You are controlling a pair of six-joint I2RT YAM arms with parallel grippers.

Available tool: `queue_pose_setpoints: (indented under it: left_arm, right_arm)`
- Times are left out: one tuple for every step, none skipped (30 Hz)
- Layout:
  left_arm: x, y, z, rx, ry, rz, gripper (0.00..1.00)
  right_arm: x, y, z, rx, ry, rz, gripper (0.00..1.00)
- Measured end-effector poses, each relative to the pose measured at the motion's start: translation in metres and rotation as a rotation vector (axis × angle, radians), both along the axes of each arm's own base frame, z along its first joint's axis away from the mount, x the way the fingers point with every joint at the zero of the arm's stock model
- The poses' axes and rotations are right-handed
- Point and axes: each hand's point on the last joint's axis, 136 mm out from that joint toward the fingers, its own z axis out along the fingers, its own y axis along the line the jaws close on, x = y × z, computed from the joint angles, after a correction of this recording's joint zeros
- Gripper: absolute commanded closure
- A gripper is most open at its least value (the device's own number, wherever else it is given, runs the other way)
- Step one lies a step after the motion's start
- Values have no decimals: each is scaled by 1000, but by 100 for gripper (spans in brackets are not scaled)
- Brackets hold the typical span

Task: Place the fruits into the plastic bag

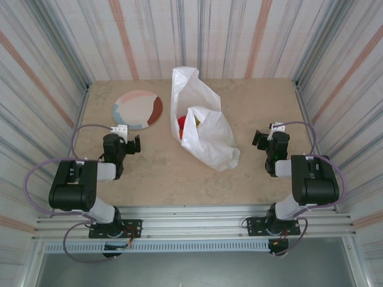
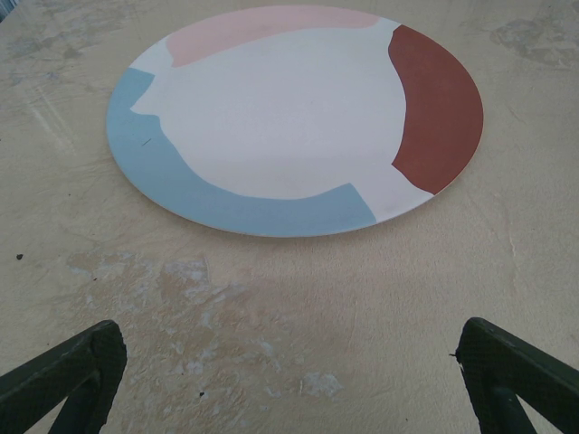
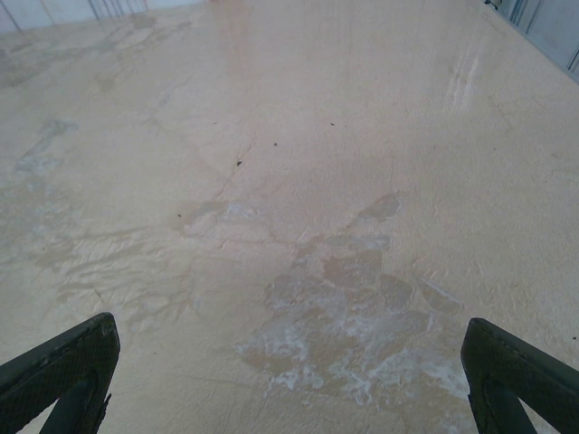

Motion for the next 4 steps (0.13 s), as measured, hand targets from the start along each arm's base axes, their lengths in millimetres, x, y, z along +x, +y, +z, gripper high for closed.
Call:
queue_pose_setpoints:
  left_arm:
    - [0, 0, 0, 0, 0, 0, 1]
    - [0, 0, 0, 0, 0, 0, 1]
    - [0, 0, 0, 0, 0, 0, 1]
    - [0, 0, 0, 0, 0, 0, 1]
  right_arm:
    - [0, 0, 0, 0, 0, 0, 1]
    - [0, 0, 0, 0, 0, 0, 1]
    - [0, 0, 0, 0, 0, 0, 1]
    - [0, 0, 0, 0, 0, 0, 1]
